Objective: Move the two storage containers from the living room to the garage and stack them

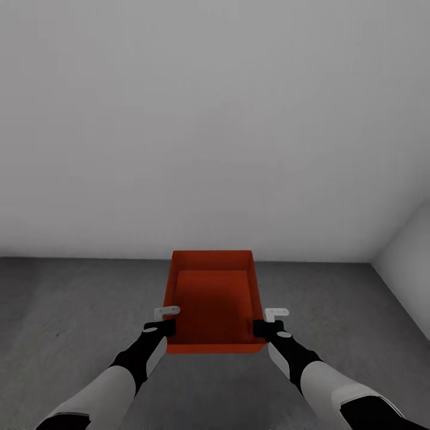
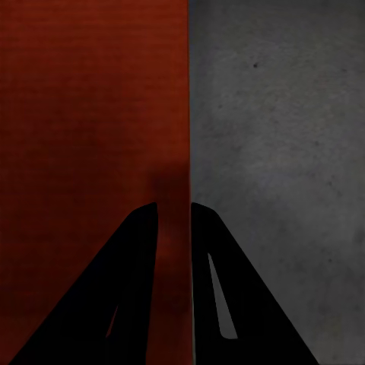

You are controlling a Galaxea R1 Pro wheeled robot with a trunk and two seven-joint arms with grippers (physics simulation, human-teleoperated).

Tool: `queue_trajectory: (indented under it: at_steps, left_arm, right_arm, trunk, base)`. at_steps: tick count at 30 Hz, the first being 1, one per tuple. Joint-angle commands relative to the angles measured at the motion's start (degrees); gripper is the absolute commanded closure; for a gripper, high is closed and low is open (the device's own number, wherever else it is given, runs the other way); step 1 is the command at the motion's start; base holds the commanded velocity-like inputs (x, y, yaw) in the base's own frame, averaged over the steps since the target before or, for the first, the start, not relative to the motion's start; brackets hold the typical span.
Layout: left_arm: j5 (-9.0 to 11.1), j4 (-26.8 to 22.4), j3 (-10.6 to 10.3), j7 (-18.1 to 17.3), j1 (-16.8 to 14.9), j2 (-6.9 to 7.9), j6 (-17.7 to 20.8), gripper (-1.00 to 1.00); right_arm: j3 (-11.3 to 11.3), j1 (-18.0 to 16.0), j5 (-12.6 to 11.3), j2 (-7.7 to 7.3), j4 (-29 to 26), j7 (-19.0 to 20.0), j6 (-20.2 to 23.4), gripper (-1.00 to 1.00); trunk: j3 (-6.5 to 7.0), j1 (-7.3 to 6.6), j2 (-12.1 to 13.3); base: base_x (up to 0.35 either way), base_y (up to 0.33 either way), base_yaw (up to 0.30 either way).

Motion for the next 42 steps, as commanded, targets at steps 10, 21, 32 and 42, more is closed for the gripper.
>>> queue_trajectory:
  at_steps: [10, 21, 32, 42]
  left_arm:
    - [-1.0, -0.33, 1.09, 2.31, -0.05, 1.97, -0.64, 1.0]
    - [-1.0, -0.31, 1.12, 2.31, -0.05, 1.97, -0.64, 1.0]
    - [-1.0, -0.3, 1.09, 2.31, -0.05, 1.97, -0.64, 1.0]
    - [-1.0, -0.3, 1.08, 2.31, -0.05, 1.97, -0.64, 1.0]
  right_arm:
    - [-0.87, -0.02, -0.61, -0.38, 0.16, -0.47, -0.21, 1.0]
    - [-0.85, -0.02, -0.61, -0.38, 0.16, -0.47, -0.21, 1.0]
    - [-0.84, -0.02, -0.61, -0.38, 0.16, -0.47, -0.21, 1.0]
    - [-0.79, -0.02, -0.61, -0.38, 0.16, -0.47, -0.27, 1.0]
  trunk:
    - [-1.02, 0.02, -0.11]
    - [-2.03, 0.02, -0.11]
    - [-3.04, 0.02, -0.11]
    - [-3.96, 0.02, -0.11]
  base:
    - [0.0, 0.0, 0.0]
    - [0.0, 0.0, 0.0]
    - [0.0, 0.0, 0.0]
    - [0.0, 0.0, 0.0]
